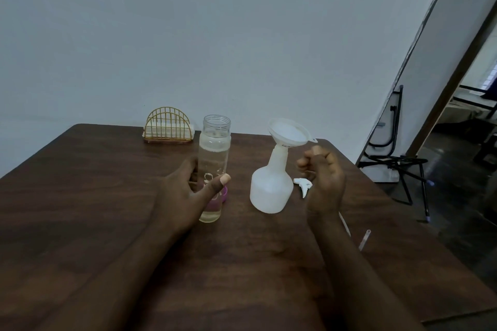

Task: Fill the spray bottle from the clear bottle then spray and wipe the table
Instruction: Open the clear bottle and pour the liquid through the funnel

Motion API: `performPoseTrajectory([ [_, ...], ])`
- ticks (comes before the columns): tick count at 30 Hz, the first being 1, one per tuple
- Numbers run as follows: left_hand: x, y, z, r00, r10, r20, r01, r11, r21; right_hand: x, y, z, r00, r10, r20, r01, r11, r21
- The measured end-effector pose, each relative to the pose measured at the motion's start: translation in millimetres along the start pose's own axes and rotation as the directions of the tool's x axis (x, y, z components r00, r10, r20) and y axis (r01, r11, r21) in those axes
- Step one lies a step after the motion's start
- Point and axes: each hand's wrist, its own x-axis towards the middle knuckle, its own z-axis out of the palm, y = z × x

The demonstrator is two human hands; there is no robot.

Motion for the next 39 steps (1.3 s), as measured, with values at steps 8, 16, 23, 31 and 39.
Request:
performPoseTrajectory([
  [8, 3, 14, 0, 1.0, 0.016, 0.026, -0.016, 1.0, 0.012, 18, -10, 8, 0.989, 0.133, 0.059, -0.14, 0.982, 0.129],
  [16, 14, 28, 6, 0.997, 0.072, 0.003, -0.072, 0.984, 0.161, 31, -18, 13, 0.974, 0.208, 0.086, -0.219, 0.962, 0.161],
  [23, 42, 44, -5, 0.992, 0.123, 0.004, -0.117, 0.932, 0.343, 41, -32, 17, 0.942, 0.317, 0.109, -0.324, 0.944, 0.056],
  [31, 55, 58, -12, 0.991, 0.131, 0.02, -0.126, 0.884, 0.449, 50, -44, 26, 0.926, 0.365, 0.095, -0.363, 0.931, -0.037],
  [39, 65, 64, -23, 0.983, 0.183, 0.032, -0.171, 0.819, 0.547, 50, -50, 30, 0.896, 0.444, 0.015, -0.443, 0.896, -0.012],
])
